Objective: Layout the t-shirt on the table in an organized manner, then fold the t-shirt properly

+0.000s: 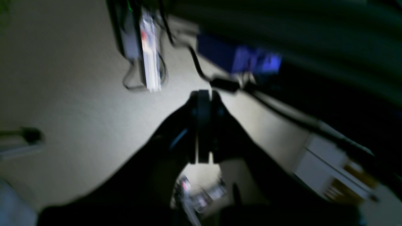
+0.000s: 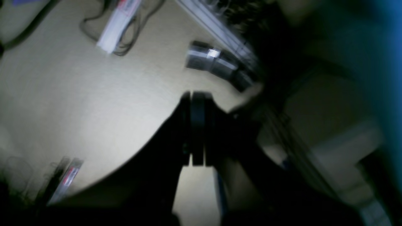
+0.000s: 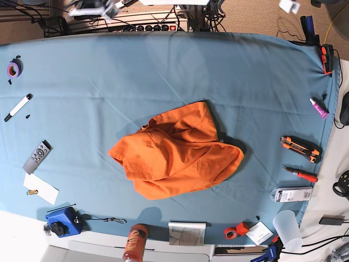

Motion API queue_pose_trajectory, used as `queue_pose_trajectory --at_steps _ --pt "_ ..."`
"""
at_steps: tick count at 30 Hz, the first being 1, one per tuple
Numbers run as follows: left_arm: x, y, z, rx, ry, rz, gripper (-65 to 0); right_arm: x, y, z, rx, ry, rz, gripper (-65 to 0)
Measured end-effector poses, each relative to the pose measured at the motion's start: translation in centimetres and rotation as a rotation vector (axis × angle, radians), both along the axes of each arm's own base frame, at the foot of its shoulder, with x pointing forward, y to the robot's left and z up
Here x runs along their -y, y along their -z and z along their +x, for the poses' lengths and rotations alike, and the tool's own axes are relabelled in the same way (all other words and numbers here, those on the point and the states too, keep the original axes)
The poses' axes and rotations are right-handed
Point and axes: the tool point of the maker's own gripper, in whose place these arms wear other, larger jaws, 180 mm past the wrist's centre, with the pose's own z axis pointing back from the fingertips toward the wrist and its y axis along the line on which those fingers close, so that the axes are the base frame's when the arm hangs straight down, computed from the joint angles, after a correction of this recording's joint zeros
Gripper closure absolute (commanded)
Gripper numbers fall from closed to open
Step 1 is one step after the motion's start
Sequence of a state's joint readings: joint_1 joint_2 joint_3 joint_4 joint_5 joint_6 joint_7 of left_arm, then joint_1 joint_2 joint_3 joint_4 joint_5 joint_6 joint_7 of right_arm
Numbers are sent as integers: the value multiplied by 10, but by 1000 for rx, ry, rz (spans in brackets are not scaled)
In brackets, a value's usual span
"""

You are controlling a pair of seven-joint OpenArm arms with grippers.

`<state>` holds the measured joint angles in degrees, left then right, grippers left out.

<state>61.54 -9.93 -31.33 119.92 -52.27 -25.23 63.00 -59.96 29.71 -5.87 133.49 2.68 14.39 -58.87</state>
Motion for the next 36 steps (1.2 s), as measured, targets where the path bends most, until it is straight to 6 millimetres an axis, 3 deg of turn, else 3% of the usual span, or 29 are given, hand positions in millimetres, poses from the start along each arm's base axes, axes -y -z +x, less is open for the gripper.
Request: queue_pose_trajectory --at_steps 6,10,18,20,21,22,24,25,27,31,34,36 --pt "7 -35 71 343 44 -2 0 26 -16 48 164 42 -50 0" --pt "8 -53 119 531 38 -12 0 33 -29 88 292 55 -59 0" --pt "-3 -88 198 834 14 62 0 35 -53 141 463 50 -71 0" --pt "-4 -93 209 866 21 80 0 37 -58 150 498 47 -86 0" --pt "-4 -95 213 881 22 86 0 38 -59 152 505 47 -91 -35" --pt "-4 -98 217 896 21 86 -12 38 -60 152 506 47 -89 -119" --pt "-4 -102 222 915 20 85 -121 36 -59 152 506 48 -81 -254" --pt "-4 -103 224 924 17 85 -170 34 -60 152 513 50 -72 -270" --pt "-8 -108 228 964 6 107 -211 28 -63 157 547 47 -42 -270" --pt "-20 -115 239 1051 24 233 -211 29 -83 185 669 156 0 -270" --pt "-14 -110 248 1055 82 288 -211 20 -105 213 762 177 86 -270" --pt "-9 -109 254 1055 69 293 -211 15 -101 228 767 211 153 -270"
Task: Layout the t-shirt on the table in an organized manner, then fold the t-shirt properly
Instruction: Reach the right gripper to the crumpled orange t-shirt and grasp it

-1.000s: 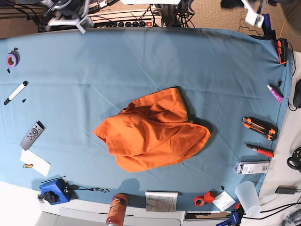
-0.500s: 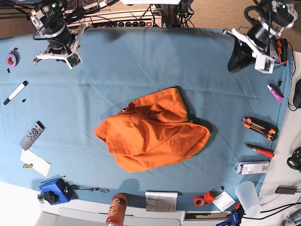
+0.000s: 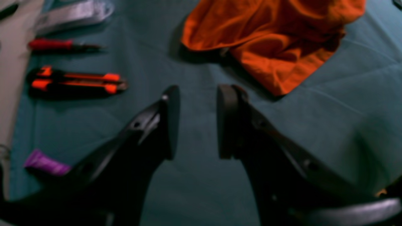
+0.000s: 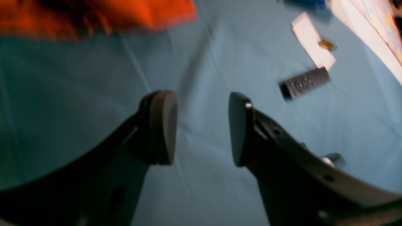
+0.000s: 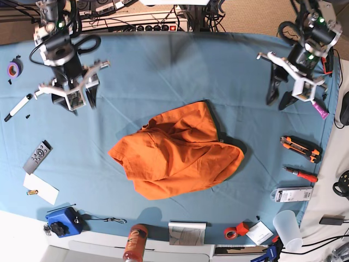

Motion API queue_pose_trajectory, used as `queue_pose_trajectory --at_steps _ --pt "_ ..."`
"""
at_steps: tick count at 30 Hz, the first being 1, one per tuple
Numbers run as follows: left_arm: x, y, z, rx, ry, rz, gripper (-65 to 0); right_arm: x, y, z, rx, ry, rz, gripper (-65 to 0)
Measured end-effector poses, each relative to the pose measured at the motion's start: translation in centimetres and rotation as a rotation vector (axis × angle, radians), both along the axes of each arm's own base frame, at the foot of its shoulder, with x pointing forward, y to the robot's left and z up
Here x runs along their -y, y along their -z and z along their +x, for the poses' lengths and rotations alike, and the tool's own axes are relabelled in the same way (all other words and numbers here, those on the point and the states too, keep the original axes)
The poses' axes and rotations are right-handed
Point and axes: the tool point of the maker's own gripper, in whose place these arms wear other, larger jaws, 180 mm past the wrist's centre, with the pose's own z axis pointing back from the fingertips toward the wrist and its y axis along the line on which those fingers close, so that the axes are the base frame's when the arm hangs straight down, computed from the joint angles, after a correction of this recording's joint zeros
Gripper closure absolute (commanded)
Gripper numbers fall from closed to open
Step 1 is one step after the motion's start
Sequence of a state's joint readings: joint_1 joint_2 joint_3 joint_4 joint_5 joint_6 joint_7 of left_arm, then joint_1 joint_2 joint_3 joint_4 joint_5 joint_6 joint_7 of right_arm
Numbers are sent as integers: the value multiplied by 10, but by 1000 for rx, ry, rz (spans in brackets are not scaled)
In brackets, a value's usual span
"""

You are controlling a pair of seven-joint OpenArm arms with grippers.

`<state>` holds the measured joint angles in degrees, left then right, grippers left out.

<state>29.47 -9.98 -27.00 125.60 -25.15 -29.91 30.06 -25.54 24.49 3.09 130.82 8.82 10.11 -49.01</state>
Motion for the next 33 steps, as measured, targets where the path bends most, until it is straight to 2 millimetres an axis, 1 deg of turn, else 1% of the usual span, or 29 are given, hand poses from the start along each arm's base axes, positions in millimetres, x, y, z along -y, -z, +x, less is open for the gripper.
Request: queue_pose_trajectory --at_steps 2,3,6,10,13,16,18,21,23,26,30,33 --pt "5 5 2 -17 -3 14 -211 -1 25 7 -69 11 56 -270" --pt "10 6 2 -20 9 13 -211 -6 34 9 -91 -3 96 -270" --pt "28 9 3 -23 56 12 -211 -26 55 20 -127 -34 228 -270" --pt "43 15 5 -28 108 76 -211 -39 81 34 -165 -7 332 -270" --pt "47 13 10 -22 83 53 -211 -52 95 45 -189 -2 394 -270" --pt "46 12 13 -20 66 48 -211 -59 109 58 -214 19 444 -270" --pt "44 11 15 -16 54 47 -211 -64 120 62 -248 1 452 -270" --pt "44 9 17 -8 55 47 -211 -80 124 69 -259 -46 468 -270" --pt "44 8 17 -7 55 47 -211 -94 126 74 -271 -85 466 -270" --pt "44 8 17 -7 55 46 -211 -111 128 79 -256 -138 425 -270" --pt "44 8 17 -7 55 46 -211 -119 133 89 -238 -122 343 -270" --pt "44 8 17 -7 55 46 -211 -128 135 90 -227 -157 304 -269"
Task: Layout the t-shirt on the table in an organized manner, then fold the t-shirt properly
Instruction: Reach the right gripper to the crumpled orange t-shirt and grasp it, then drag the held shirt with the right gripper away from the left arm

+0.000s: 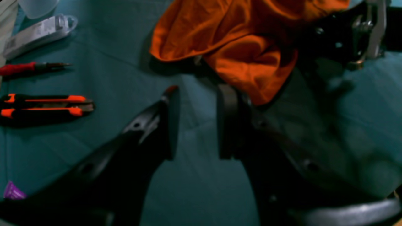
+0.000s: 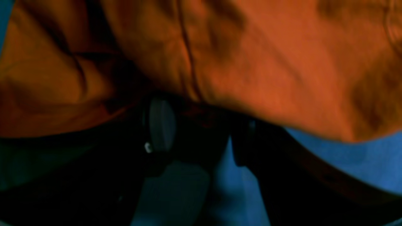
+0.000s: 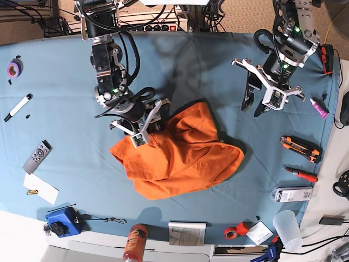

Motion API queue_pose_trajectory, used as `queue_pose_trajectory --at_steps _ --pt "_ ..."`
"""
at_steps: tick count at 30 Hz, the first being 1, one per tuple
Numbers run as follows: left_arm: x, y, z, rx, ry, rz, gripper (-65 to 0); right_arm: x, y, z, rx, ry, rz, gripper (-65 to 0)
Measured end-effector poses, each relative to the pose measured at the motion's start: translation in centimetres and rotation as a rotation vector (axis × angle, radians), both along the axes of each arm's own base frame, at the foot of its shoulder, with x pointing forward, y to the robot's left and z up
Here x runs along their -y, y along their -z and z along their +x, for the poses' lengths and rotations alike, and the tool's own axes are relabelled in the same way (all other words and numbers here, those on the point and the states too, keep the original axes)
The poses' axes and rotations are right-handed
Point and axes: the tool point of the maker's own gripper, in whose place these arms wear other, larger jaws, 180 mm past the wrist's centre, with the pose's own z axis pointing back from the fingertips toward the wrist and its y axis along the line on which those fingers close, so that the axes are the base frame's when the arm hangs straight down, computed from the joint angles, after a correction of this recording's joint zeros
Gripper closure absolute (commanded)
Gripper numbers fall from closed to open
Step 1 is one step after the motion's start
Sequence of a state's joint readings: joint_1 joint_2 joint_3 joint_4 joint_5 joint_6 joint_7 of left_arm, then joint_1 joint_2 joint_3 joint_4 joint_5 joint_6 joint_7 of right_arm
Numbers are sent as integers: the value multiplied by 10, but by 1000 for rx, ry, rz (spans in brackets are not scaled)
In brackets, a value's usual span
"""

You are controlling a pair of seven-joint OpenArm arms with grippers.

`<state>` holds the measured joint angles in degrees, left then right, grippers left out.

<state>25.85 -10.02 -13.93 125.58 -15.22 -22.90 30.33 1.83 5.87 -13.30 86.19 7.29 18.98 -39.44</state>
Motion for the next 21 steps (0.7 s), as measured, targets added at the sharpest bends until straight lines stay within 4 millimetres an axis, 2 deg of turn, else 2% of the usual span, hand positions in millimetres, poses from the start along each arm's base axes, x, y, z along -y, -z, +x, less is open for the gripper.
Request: queue_pose_trajectory --at_steps 1,2,4,5,9,12,14,18,21 --pt "0 0 0 0 0 0 -211 -2 0 0 7 -8 -10 -250" --pt "0 0 0 0 0 0 -211 -4 0 0 11 -17 -19 -195" --pt "0 0 0 0 0 0 -211 -8 0 -1 7 -17 -13 -30" --pt "0 0 0 0 0 0 -211 -9 1 0 -1 9 -6 0" --pt "0 0 0 0 0 0 -211 -11 -1 1 -13 41 -9 0" --pt "0 0 0 0 0 -1 -211 -8 -14 -2 -26 40 -52 0" --pt "0 0 0 -1 0 0 -211 -14 -39 0 23 32 -30 0" --pt "0 0 0 0 0 0 -211 -18 -112 11 203 26 5 0" --pt "0 0 0 0 0 0 -211 -11 -143 6 272 55 68 0"
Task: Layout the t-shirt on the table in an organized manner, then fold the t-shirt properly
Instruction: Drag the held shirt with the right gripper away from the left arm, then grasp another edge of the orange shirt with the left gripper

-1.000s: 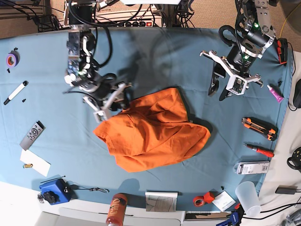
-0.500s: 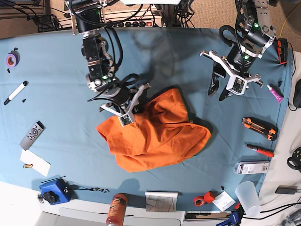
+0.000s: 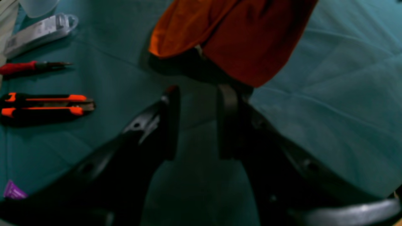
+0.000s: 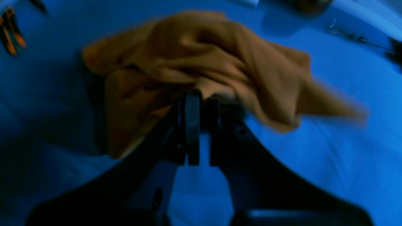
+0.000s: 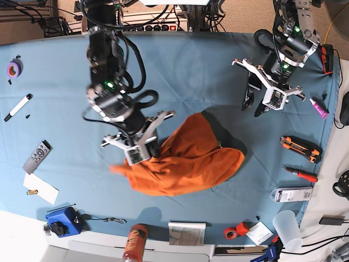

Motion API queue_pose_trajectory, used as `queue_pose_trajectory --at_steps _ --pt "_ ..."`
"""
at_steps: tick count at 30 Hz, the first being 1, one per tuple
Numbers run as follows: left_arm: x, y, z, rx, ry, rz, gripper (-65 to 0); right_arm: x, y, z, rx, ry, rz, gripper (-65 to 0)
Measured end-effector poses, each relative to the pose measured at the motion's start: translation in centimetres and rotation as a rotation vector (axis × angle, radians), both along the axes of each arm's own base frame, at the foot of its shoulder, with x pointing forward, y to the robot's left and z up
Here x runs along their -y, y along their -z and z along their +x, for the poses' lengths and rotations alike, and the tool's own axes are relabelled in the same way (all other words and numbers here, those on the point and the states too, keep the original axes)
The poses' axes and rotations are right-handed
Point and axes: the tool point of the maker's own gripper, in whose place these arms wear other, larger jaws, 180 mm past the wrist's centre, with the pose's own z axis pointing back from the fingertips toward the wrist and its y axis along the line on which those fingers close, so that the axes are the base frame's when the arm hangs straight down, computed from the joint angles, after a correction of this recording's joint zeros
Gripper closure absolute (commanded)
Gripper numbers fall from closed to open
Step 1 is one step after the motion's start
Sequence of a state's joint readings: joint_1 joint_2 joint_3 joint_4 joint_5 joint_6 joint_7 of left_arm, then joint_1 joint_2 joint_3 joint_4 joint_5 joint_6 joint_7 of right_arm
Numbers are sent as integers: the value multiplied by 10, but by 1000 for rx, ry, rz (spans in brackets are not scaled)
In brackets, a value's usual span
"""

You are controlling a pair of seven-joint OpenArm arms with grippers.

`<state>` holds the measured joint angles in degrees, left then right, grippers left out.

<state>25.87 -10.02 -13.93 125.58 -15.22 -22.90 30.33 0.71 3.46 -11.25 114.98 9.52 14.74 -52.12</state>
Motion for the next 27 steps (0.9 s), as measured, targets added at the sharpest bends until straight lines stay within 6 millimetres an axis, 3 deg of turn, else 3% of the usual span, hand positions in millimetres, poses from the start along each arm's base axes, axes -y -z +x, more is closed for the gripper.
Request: queue_pose_trajectory --at_steps 7,17,19,23,27 --pt "0 0 0 -1 0 0 -211 63 -41 -12 95 171 88 0" --pt "6 0 -3 1 45 8 -211 188 -28 -46 38 471 -16 0" --pt "20 -1 -9 8 134 4 -228 198 -24 -54 17 483 -30 0" --pt "52 2 -20 2 255 -24 -341 198 -10 -66 -34 465 -52 0" --pt "89 26 -26 -42 359 47 -390 198 -8 -68 -43 467 -57 0"
